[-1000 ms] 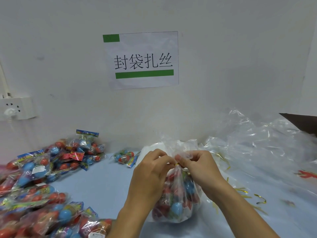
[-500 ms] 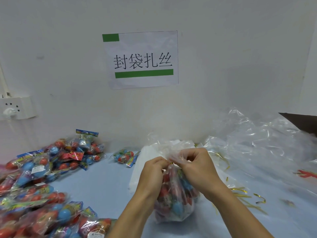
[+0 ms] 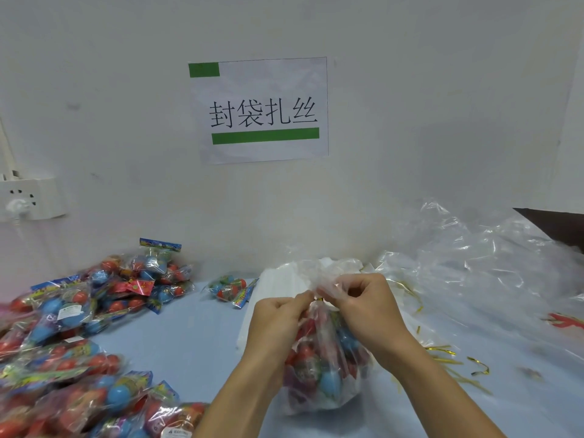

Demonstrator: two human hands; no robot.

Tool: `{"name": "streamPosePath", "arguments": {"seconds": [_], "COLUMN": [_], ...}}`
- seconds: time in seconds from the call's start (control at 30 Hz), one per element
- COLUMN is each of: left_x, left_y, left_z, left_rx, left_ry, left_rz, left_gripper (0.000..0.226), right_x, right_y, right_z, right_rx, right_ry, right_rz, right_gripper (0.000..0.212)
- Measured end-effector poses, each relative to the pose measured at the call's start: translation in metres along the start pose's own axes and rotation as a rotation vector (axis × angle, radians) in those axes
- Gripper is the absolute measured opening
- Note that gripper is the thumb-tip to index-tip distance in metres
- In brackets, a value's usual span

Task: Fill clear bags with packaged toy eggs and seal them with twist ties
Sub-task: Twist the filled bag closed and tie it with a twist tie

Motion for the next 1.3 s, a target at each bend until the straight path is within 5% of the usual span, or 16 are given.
{"name": "streamPosePath", "arguments": {"seconds": [0.17, 0.33, 0.73, 0.83, 1.03, 1.3], "left_x": [0.011, 0.003, -0.026, -0.037, -0.024, -0.024], "left_y": [0.037, 0.055, 0.05, 0.05, 0.052, 0.059], "left_z": [-0.003, -0.009, -0.015, -0.02, -0.018, -0.022], "left_rx": [-0.349, -0.527, -0.557, -0.647, -0.692, -0.728], "left_ry": [0.131, 0.066, -0.145, -0.209, -0.092, -0.082], "left_rz": [0.191, 0.321, 0.383, 0.595, 0.605, 0.606], "left_gripper": [0.019, 0.014, 0.016, 0.028, 0.009, 0.011], "right_x": [0.006, 0.01, 0.023, 0.026, 0.023, 0.018], "right_y": [0.004, 0.012, 0.013, 0.022, 0.024, -0.002], "right_z": [0.001, 0.004, 0.0, 0.001, 0.001, -0.002], "right_rx": [-0.05, -0.109, -0.142, -0.182, -0.194, -0.108], "right_ry": [0.043, 0.066, 0.221, 0.251, 0.209, 0.063], "right_rz": [0.014, 0.045, 0.125, 0.191, 0.195, 0.152], "right_gripper": [0.05, 0.042, 0.02, 0.022, 0.031, 0.036]}}
Point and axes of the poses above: each hand's wrist, its own z-axis towards the middle knuckle, its own x-axis out of the back of the hand, y = z × x, the point moved 10 cm from there along z, towards the middle knuckle, and after that the axes turned 11 degrees about -x, right-handed, at the moved point
